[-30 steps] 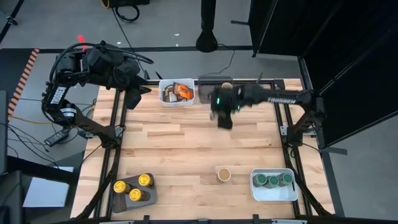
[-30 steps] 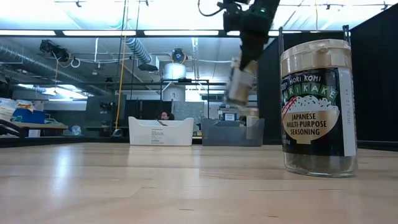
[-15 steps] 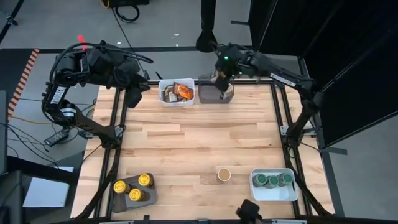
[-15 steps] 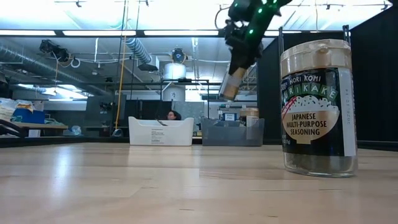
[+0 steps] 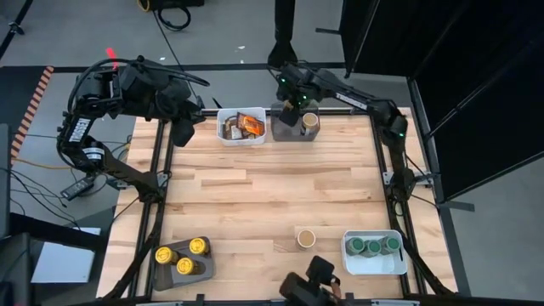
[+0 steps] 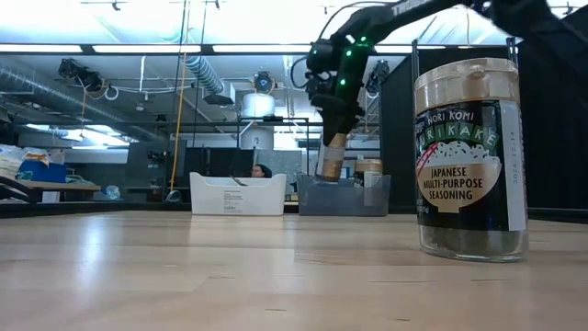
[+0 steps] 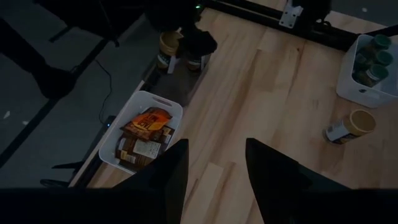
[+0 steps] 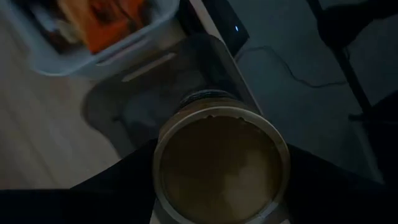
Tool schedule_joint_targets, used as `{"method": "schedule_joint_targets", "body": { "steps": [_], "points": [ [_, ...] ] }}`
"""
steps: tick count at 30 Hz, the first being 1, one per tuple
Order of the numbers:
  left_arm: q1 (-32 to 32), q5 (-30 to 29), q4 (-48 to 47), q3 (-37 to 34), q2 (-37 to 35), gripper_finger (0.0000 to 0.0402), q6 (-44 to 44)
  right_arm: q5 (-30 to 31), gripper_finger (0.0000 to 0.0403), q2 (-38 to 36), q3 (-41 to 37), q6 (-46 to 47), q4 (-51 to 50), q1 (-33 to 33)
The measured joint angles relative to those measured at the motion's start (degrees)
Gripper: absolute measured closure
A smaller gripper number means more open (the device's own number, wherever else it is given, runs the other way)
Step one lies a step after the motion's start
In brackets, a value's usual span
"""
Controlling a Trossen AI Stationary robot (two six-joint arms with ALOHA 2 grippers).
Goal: Sort spices by type
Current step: Put the brown seasoning bottle into the top black bin
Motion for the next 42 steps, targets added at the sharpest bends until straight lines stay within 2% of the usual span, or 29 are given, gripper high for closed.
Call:
{"method": "schedule_joint_targets", "body": {
  "steps": [8,19,25,29,33,38,40,42],
  "points": [
    [0.0,0.01,-0.02,0.0,0.0,0.0238,-0.08,-0.64,0.0119,7.85,10.1,-1.12,-7.19,-1.56],
    [0.0,0.0,0.0,-0.01,0.0,0.0238,0.23,-1.61,0.0118,10.12,10.18,-2.67,-10.19,-2.7],
    [0.0,-0.08,0.0,0.01,0.0,0.0238,0.24,-3.43,0.0045,10.12,10.18,-3.71,-10.17,-2.91],
    [0.0,-0.13,0.02,0.01,0.0,0.0238,0.26,-3.54,0.0023,10.12,10.16,-3.74,-10.07,-2.91],
    [0.0,-0.15,0.02,0.0,0.0,0.0238,0.26,-3.49,0.0028,10.05,11.3,-4.44,-10.97,-2.83],
    [0.0,-0.32,0.0,0.0,0.0,0.0238,0.29,-3.08,0.0048,9.35,19.81,-8.41,-13.52,-2.47],
    [0.0,-0.35,-0.02,0.0,0.0,0.0238,0.31,-3.83,0.0053,5.77,17.37,-9.09,-11.96,-2.11],
    [0.0,-0.39,-0.04,-0.01,0.0,0.0238,0.31,-8.21,0.0055,2.93,16.65,-9.49,-13.48,-1.39]
  ]
}}
